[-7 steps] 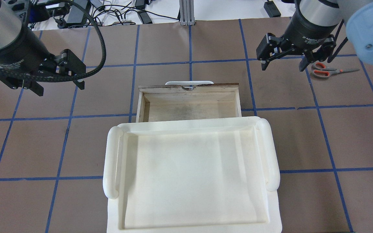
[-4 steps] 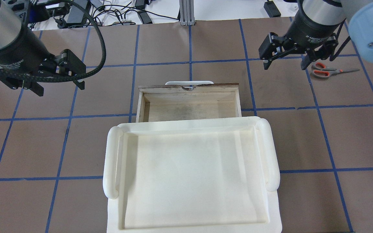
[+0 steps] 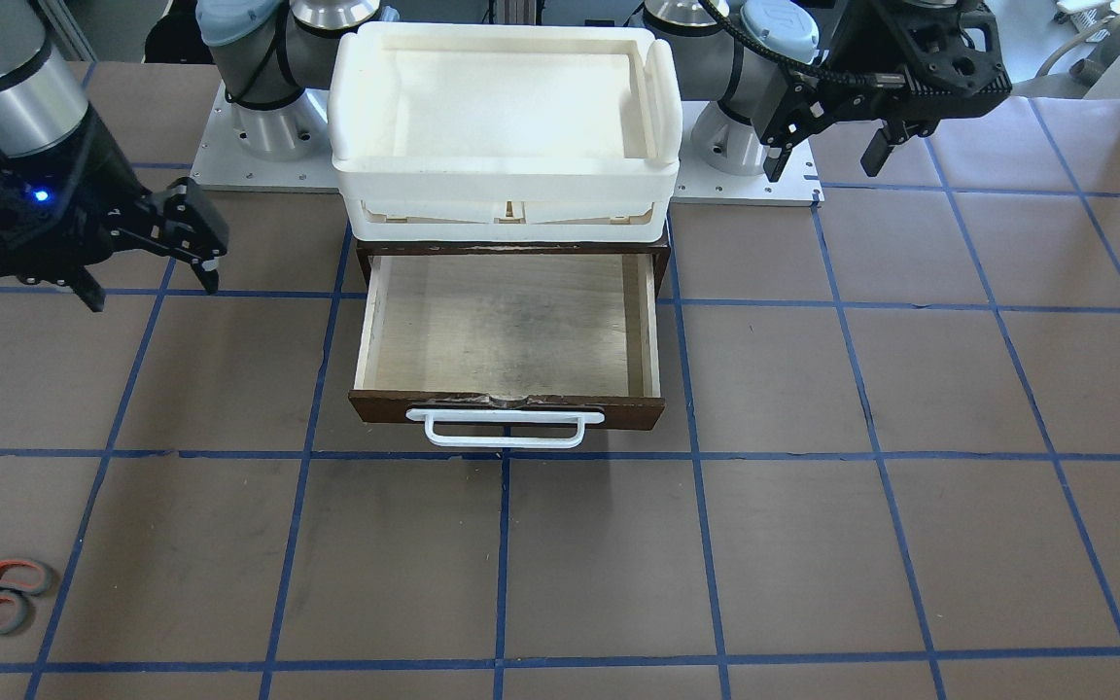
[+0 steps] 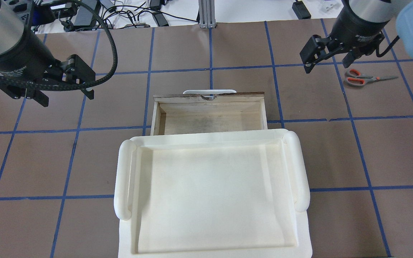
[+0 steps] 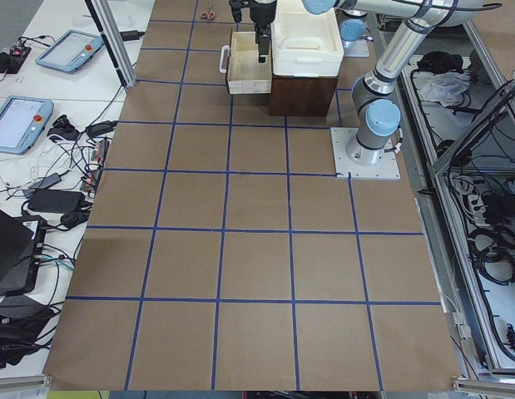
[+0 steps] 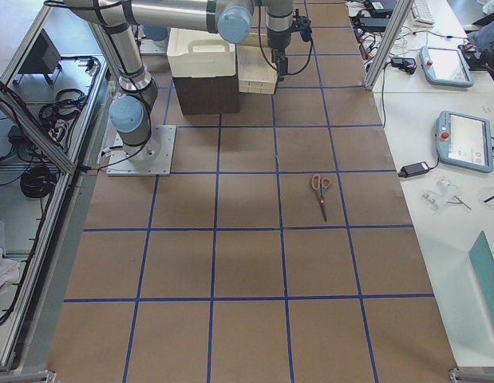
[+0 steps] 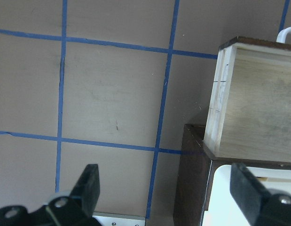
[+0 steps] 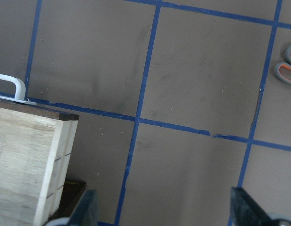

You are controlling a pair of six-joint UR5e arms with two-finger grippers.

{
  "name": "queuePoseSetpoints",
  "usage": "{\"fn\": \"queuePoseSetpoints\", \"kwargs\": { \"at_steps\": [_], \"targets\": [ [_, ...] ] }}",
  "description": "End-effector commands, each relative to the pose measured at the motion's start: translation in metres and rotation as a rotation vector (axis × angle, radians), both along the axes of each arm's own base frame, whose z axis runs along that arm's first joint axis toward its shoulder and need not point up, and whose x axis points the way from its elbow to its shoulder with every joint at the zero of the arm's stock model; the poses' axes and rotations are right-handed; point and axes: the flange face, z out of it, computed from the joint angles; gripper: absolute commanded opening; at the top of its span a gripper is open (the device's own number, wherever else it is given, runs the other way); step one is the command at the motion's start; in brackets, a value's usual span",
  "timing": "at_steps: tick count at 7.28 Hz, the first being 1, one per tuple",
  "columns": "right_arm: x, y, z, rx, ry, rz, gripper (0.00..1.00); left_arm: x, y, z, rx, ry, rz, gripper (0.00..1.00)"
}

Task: Put scissors in drawer and close it
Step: 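Move the right gripper over the grey-and-orange scissors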

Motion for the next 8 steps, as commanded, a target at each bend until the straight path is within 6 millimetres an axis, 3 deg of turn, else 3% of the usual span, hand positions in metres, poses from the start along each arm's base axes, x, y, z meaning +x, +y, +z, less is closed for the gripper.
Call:
{"fn": "queuePoseSetpoints", "kwargs": {
  "at_steps": [1,2,4,7,8],
  "targets": [
    [-0.058,-0.025,-0.022,-0.022,0.013,0.231,1.0,0.0,0.0,0.0,0.0,0.0,0.0,1.0],
    [-0.082,-0.045,-0.044,-0.031,0.045,0.375,1.0,0.0,0.0,-0.001,0.001,0.0,0.0,1.0],
    [-0.132,-0.056,-0.071,-0.014,0.048,0.583,1.0,0.0,0.0,0.0,-0.002,0.0,-0.001,1.0],
    [-0.198,-0.09,-0.129,-0.057,0.114,0.922,1.0,0.002,0.0,0.0,0.001,0.0,0.002,1.0],
    [-0.21,-0.1,-0.15,-0.054,0.141,1.026,1.0,0.002,0.0,0.0,-0.002,0.0,0.003,1.0]
  ]
}}
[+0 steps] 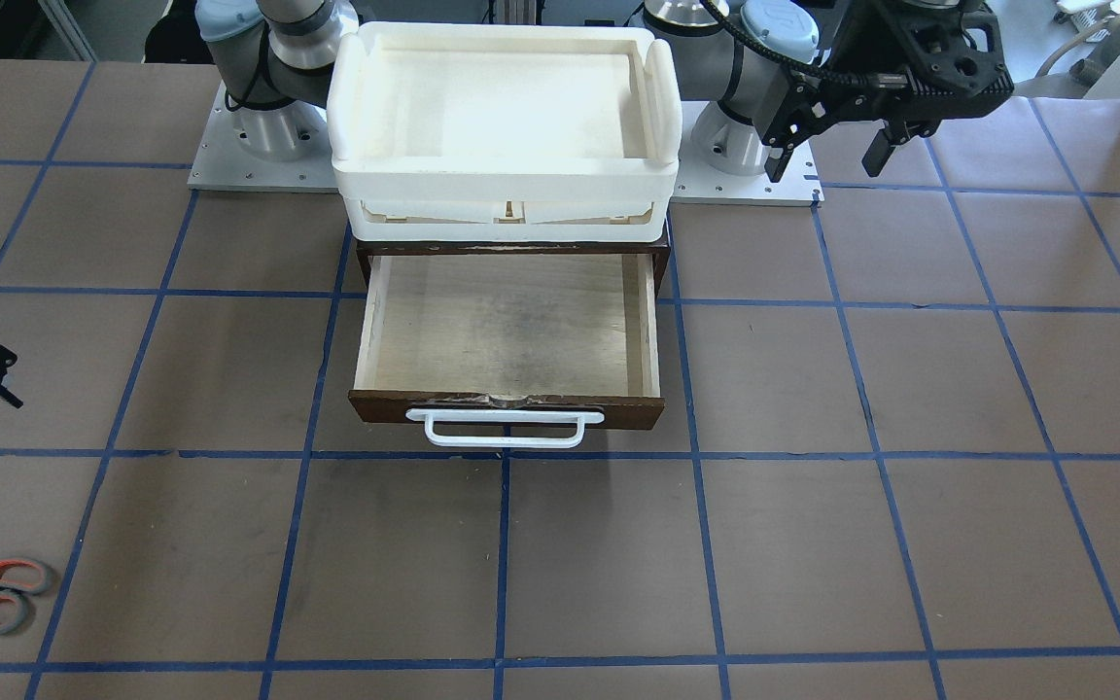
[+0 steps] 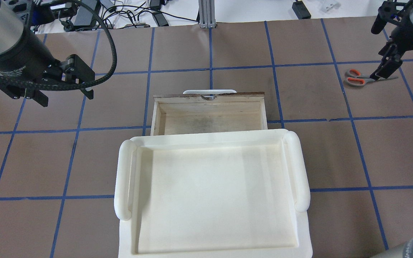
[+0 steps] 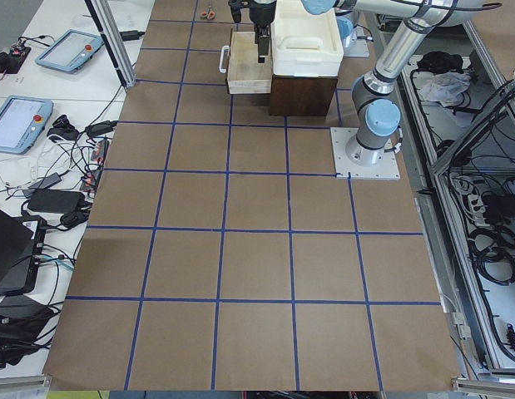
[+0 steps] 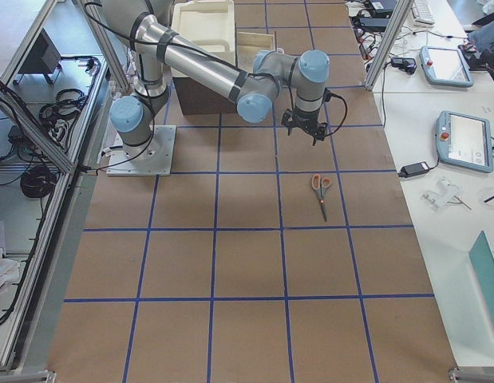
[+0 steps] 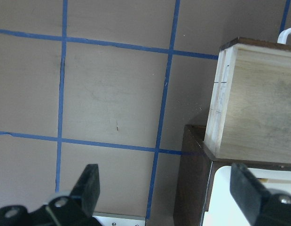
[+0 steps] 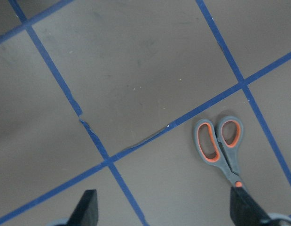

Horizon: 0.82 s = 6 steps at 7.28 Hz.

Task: Put scissors in drawer and close it
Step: 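Move the right gripper over the grey-and-orange scissors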

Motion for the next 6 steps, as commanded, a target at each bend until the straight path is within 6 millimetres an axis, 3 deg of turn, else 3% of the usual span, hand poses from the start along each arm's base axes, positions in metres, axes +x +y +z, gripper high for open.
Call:
{"fn": "queuePoseSetpoints", "kwargs": {
  "at_steps": [1,3,6],
  "targets": [
    [-0.04,-0.013,-0.035,-0.014,0.074,0.15,1.0,0.0,0.0,0.0,0.002,0.0,0.001,1.0],
    [-0.067,-0.014,-0.06,0.009,0.074,0.185,1.0,0.0,0.0,0.0,0.0,0.0,0.001,1.0],
    [-0.094,-0.052,-0.093,-0.027,0.12,0.35,0.96,0.0,0.001,0.001,-0.001,0.0,0.0,1.0]
  ]
}}
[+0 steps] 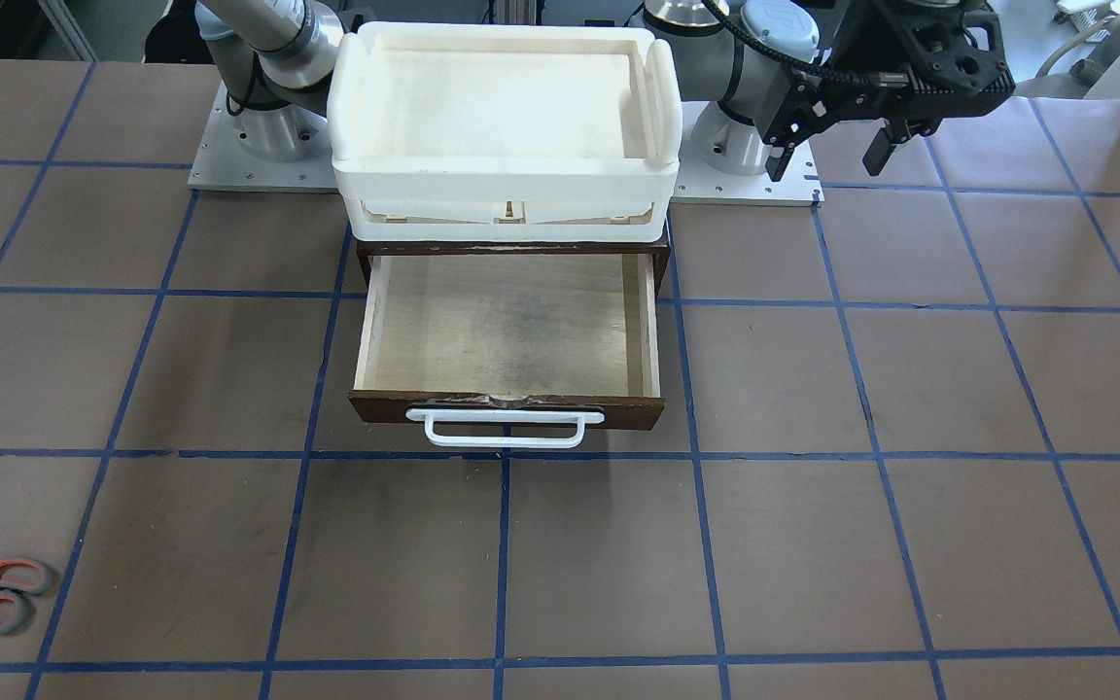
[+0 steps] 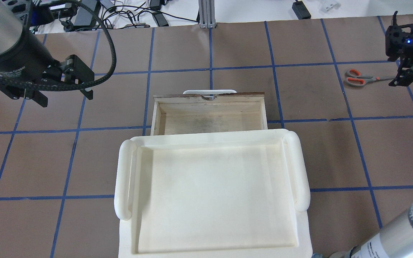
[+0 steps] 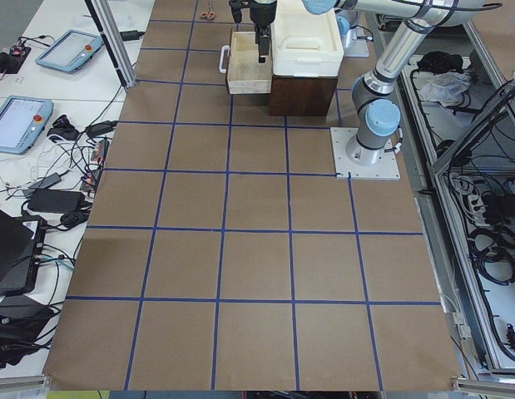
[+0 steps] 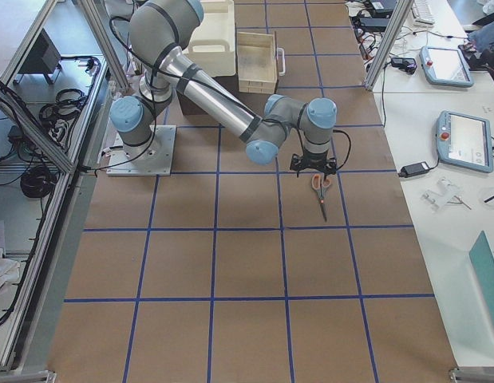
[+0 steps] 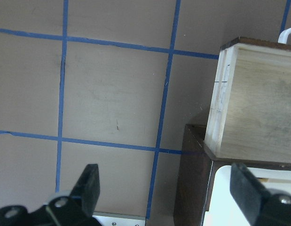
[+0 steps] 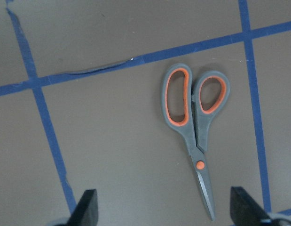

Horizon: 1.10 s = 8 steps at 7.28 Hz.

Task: Put scissors in drawer and close it
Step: 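Move the right gripper over the grey-and-orange scissors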

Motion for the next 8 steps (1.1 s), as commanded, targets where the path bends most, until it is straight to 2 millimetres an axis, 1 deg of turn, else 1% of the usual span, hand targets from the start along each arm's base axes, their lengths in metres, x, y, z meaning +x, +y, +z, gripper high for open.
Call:
{"fn": "queuePoseSetpoints", "kwargs": {
  "at_steps": [1,2,3,4,6,7,8],
  "targets": [
    [-0.019,-0.031,-0.027,-0.001,0.014,0.114,0.96,-0.001,0.001,0.0,-0.001,0.0,-0.001,1.0],
    [-0.023,-0.04,-0.041,0.004,0.005,0.133,0.97,-0.001,-0.001,-0.001,-0.001,0.0,-0.001,1.0],
    [-0.027,-0.046,-0.05,0.009,0.001,0.144,0.97,0.0,0.001,0.0,0.001,-0.001,-0.001,1.0],
    [-0.028,-0.05,-0.065,0.02,-0.012,0.157,0.97,0.0,0.0,0.0,0.003,-0.003,-0.001,1.0],
    [-0.025,-0.051,-0.082,0.027,-0.046,0.192,0.96,-0.001,-0.001,-0.001,0.001,0.0,-0.001,1.0],
    [-0.024,-0.052,-0.089,0.023,-0.067,0.194,0.96,-0.001,-0.003,-0.004,0.006,-0.001,-0.001,1.0],
    [-0.023,-0.053,-0.091,0.026,-0.069,0.198,0.95,-0.001,0.002,-0.003,0.005,0.0,-0.003,1.0]
  ]
}}
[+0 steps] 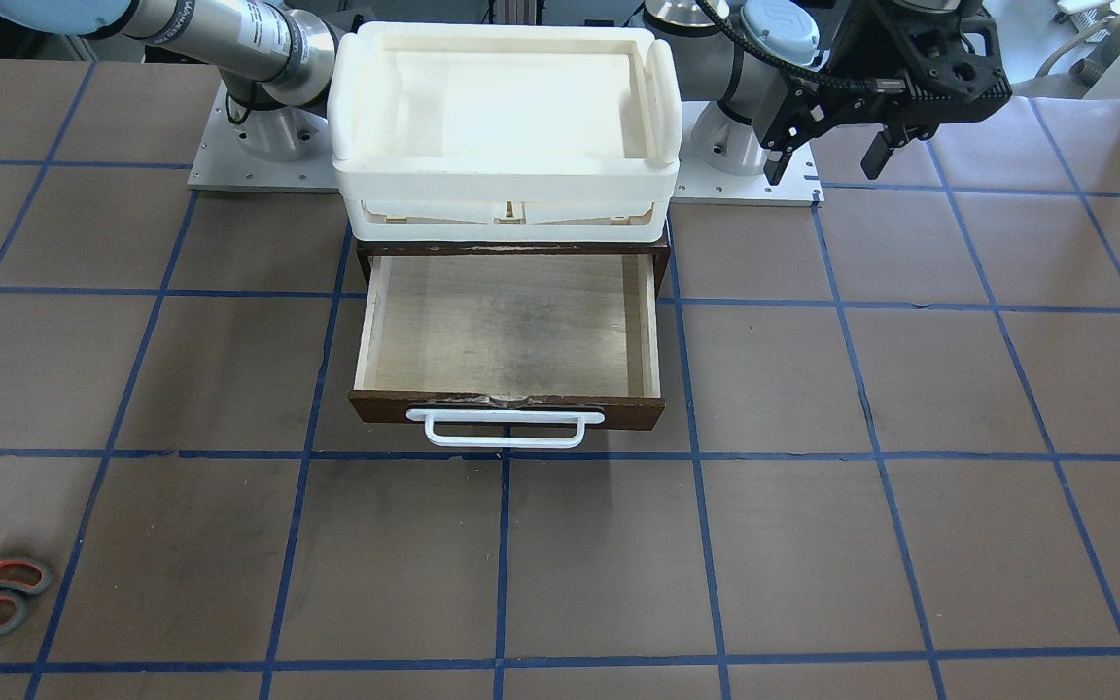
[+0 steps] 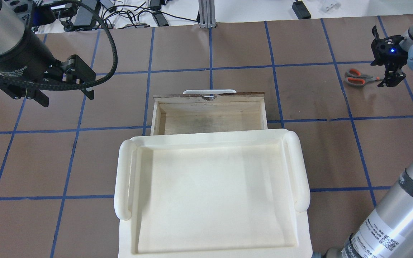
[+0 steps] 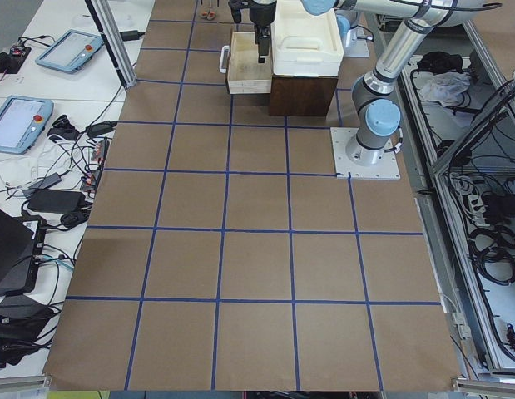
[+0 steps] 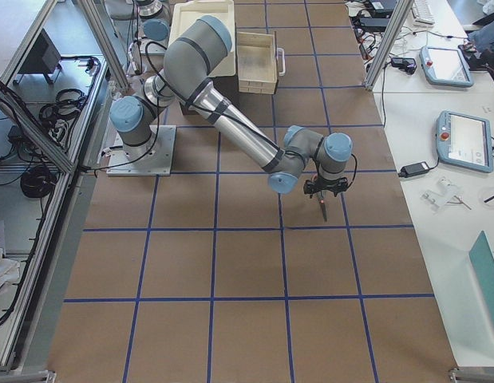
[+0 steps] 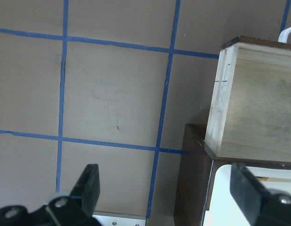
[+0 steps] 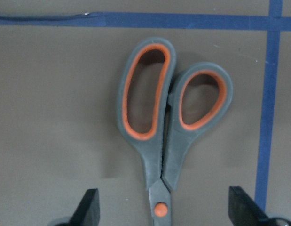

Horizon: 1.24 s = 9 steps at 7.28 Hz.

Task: Put scissors in drawer and close it
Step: 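Lower the right gripper and grasp the scissors by the blade end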

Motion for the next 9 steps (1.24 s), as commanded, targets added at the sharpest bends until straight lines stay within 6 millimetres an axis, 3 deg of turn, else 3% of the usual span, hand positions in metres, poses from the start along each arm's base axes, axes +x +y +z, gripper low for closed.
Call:
{"fn": "queuePoseSetpoints", "kwargs": {
  "at_steps": [1,4,5,6,7,9],
  "targets": [
    [0.001,-0.001,-0.008,0.004,-0.013,0.009,0.93,0.0,0.001,-0.003,0.004,0.0,0.0,1.0],
    [0.001,-0.002,-0.021,0.019,-0.021,0.007,0.92,-0.001,0.004,-0.003,0.003,0.001,-0.003,1.0],
    [0.001,-0.002,-0.021,0.019,-0.021,0.009,0.82,-0.001,0.004,-0.003,0.003,0.001,-0.001,1.0],
    [0.002,-0.003,-0.019,0.017,-0.02,0.01,0.31,-0.001,0.005,-0.002,0.003,0.001,-0.001,1.0],
    [0.001,-0.004,-0.017,0.017,-0.006,0.011,0.0,-0.001,0.005,-0.002,0.003,0.001,-0.001,1.0],
    [0.0,-0.005,-0.013,0.013,0.002,0.011,0.0,-0.001,0.005,-0.002,0.001,0.001,-0.001,1.0]
  ]
}}
